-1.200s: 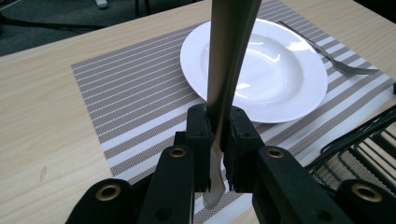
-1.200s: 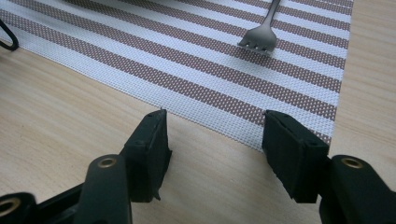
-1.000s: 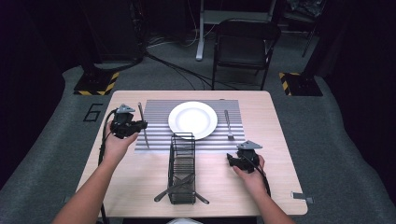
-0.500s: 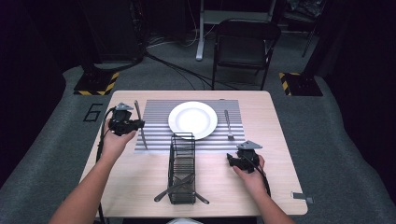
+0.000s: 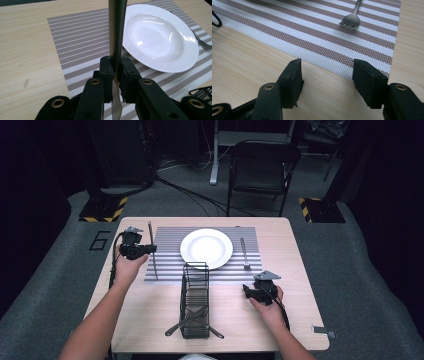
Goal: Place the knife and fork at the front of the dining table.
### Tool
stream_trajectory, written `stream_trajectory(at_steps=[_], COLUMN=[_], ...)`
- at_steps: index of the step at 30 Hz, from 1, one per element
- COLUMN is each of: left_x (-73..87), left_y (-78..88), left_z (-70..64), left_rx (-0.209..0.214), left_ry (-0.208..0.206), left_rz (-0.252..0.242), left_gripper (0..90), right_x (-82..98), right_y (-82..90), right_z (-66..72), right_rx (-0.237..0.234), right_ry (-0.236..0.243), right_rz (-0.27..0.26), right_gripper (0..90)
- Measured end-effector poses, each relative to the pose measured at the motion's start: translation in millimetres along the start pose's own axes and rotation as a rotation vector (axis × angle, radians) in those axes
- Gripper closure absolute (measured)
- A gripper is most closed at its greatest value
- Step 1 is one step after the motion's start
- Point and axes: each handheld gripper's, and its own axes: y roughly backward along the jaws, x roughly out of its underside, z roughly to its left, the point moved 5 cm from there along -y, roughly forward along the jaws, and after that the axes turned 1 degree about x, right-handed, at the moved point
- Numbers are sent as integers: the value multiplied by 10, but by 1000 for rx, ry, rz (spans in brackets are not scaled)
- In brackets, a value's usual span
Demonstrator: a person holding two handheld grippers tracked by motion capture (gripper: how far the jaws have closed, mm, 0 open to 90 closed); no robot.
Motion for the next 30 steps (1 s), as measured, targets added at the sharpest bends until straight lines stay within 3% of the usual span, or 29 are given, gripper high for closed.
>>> stream_trajectory(at_steps=[12, 16, 22, 30], left_x=[-24, -30, -57, -71], left_y=[-289, -370, -482, -556], left_z=[30, 86, 225, 294], left_rx=[-28, -44, -66, -118], left_ry=[57, 53, 134, 163], left_rz=[-56, -62, -58, -74], left_gripper=[814, 817, 822, 825], right_x=[0, 0, 0, 0], right_y=[0, 0, 0, 1], right_z=[0, 0, 0, 0], right_rx=[0, 0, 0, -1], right_ry=[-1, 0, 0, -1], right_rz=[0, 0, 0, 0], right_gripper=[403, 403, 403, 400])
